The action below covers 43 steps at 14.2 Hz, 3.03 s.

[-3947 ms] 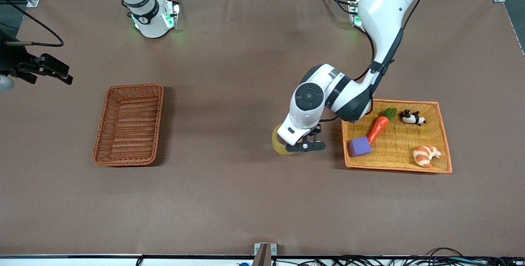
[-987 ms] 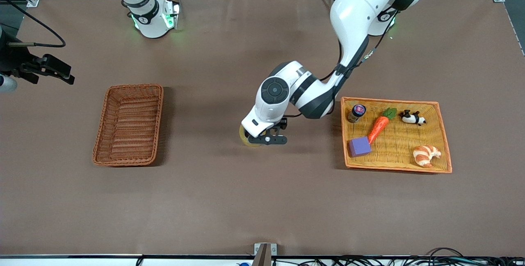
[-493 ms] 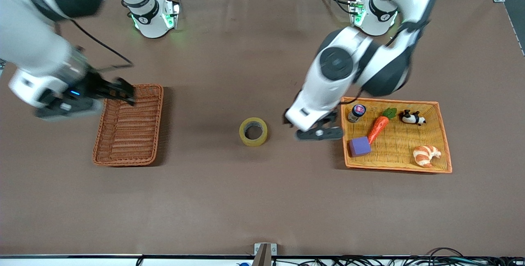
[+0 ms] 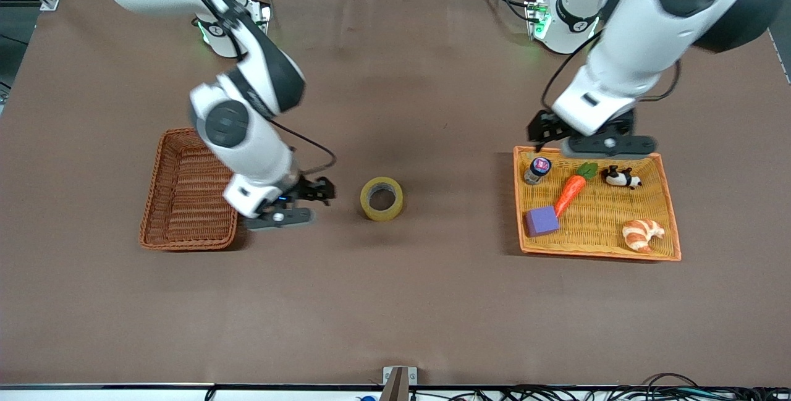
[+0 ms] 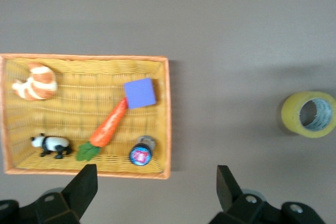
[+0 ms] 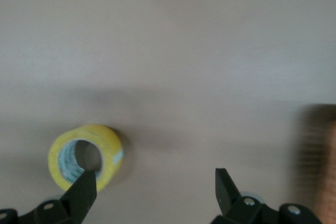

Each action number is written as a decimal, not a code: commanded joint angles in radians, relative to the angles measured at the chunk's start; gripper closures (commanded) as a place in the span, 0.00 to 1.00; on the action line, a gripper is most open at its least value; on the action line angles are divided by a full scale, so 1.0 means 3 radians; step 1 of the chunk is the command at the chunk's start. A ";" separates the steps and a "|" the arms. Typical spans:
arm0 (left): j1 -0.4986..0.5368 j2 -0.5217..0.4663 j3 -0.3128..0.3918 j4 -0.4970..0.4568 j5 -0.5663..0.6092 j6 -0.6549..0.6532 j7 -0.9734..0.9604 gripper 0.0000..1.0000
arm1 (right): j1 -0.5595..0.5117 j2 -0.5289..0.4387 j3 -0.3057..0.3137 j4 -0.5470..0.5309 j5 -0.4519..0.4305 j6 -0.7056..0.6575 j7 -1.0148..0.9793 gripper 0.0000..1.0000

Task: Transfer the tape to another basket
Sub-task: 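Grasp the tape roll with the right gripper while the left gripper withdraws, then carry the tape roll with the right gripper over the wicker basket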

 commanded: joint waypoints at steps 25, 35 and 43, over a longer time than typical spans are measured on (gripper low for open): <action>0.0328 -0.0683 0.0640 -0.0282 -0.0418 -0.0745 0.0799 0.00 | 0.0483 0.0934 0.0109 -0.0045 -0.1261 0.0675 0.0848 0.87; 0.0333 -0.0177 0.0533 0.0101 -0.0332 -0.0452 0.0784 0.00 | -0.0094 0.0030 0.0386 -0.0019 -0.1026 -0.0192 0.0987 1.00; 0.0338 0.0054 0.0533 0.0505 -0.0198 -0.0447 0.0712 0.00 | -0.0197 -0.0753 -0.0819 -0.0290 -0.0098 -0.0501 -0.0319 1.00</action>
